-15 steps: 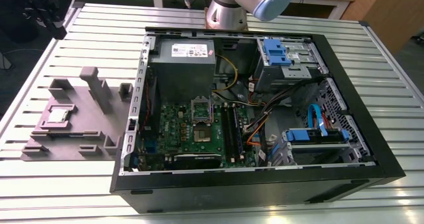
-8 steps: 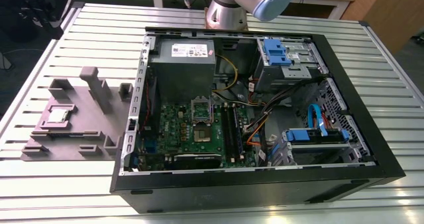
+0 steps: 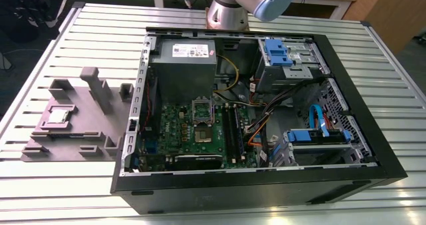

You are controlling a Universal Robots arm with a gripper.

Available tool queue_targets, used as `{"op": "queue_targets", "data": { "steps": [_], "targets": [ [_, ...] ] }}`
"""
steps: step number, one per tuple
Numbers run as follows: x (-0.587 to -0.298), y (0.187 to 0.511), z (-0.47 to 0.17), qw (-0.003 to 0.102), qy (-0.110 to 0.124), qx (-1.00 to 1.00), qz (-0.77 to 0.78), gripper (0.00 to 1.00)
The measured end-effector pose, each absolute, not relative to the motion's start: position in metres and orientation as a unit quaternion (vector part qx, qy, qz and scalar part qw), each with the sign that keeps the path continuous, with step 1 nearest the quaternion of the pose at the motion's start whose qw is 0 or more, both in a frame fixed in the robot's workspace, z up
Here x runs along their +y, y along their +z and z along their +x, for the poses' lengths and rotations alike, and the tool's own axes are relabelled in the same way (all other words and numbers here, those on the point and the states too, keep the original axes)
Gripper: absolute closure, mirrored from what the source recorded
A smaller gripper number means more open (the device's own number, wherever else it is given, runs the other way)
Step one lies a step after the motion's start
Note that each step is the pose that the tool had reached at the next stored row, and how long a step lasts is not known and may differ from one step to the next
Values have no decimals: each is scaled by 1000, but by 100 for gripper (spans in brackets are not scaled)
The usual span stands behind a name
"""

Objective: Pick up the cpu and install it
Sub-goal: 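Reach for the cpu, then pick up the cpu and move it towards the insertion slot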

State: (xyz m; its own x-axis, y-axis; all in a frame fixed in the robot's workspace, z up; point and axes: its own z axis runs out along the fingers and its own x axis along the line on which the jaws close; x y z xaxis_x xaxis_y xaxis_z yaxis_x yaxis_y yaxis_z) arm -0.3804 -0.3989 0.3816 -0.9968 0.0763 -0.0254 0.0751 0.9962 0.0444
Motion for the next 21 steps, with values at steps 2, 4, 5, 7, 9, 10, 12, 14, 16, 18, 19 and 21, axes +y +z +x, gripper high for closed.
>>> {"op": "queue_targets", "data": {
  "steps": [2,4,5,7,9,10,12,14,16,18,19,21],
  "targets": [
    [-399,382,-382,14,22,999,38,90],
    [-399,382,-384,14,22,999,38,90],
    [-399,382,-385,14,22,999,38,90],
    [-399,382,-387,14,22,999,38,90],
    [-399,382,-388,13,22,999,38,90],
    [-399,382,-389,14,22,999,38,90],
    [-399,382,-391,14,22,999,38,90],
    [-399,382,-393,13,22,999,38,90],
    [-399,382,-394,13,22,999,38,90],
    [-399,382,-395,13,22,999,38,90],
    [-399,382,-395,13,22,999,38,90],
    [-399,382,-395,13,22,999,38,90]
  ]
}}
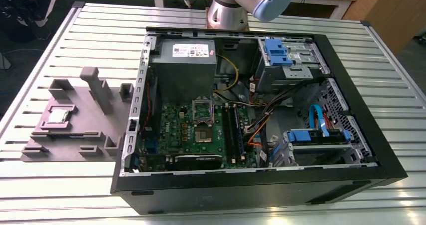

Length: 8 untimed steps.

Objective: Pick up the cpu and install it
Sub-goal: 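Pick up the cpu and move it towards the insertion slot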

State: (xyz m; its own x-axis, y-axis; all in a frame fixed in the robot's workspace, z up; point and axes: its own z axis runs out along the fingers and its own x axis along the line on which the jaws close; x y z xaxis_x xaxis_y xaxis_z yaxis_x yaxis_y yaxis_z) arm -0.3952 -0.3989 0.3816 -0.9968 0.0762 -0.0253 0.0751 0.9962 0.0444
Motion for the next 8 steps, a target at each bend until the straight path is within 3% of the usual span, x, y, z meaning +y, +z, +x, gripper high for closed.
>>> {"op": "queue_targets", "data": {
  "steps": [8],
  "targets": [
    [-399,381,-395,14,22,999,38,90]
  ]
}}
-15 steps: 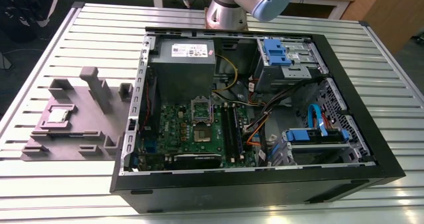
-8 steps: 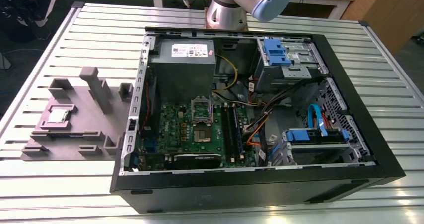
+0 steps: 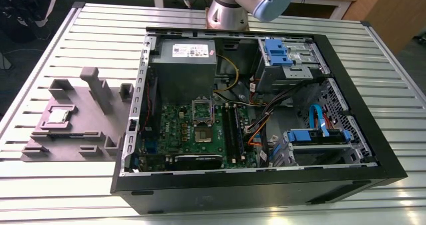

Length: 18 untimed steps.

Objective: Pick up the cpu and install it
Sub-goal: 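Pick up the cpu and move it towards the insertion slot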

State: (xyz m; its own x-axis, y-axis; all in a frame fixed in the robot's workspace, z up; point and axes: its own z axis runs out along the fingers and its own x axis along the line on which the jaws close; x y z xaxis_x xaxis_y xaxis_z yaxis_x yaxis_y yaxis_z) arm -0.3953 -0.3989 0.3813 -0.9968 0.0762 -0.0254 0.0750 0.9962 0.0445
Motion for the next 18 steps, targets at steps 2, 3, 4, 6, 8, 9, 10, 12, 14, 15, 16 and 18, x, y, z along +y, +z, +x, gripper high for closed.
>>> {"op": "queue_targets", "data": {
  "steps": [2,3,4,6,8,9,10,12,14,15,16,18],
  "targets": [
    [-399,380,-395,14,22,999,38,90],
    [-399,379,-395,14,22,999,38,90],
    [-400,378,-395,13,22,999,38,90],
    [-401,375,-395,14,22,999,38,90],
    [-402,372,-396,14,22,999,38,90],
    [-403,370,-396,14,22,999,38,90],
    [-403,369,-396,14,22,999,38,90],
    [-404,366,-396,13,22,999,38,90],
    [-405,365,-396,13,22,999,38,90],
    [-405,364,-396,13,22,999,38,90],
    [-405,364,-396,13,22,999,38,90],
    [-405,363,-396,13,22,999,38,90]
  ]
}}
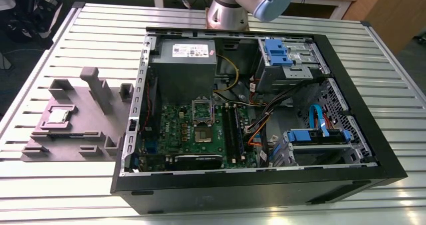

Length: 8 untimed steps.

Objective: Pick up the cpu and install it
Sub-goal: 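Pick up the cpu and move it towards the insertion slot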

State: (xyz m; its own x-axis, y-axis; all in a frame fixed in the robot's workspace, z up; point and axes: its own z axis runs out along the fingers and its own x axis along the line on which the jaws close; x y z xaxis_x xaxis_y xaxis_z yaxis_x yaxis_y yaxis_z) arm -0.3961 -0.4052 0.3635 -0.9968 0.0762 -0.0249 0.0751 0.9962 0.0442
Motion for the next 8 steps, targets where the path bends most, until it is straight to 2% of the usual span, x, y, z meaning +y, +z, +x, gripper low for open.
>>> {"op": "queue_targets", "data": {
  "steps": [8],
  "targets": [
    [-405,363,-396,13,22,999,38,90]
  ]
}}
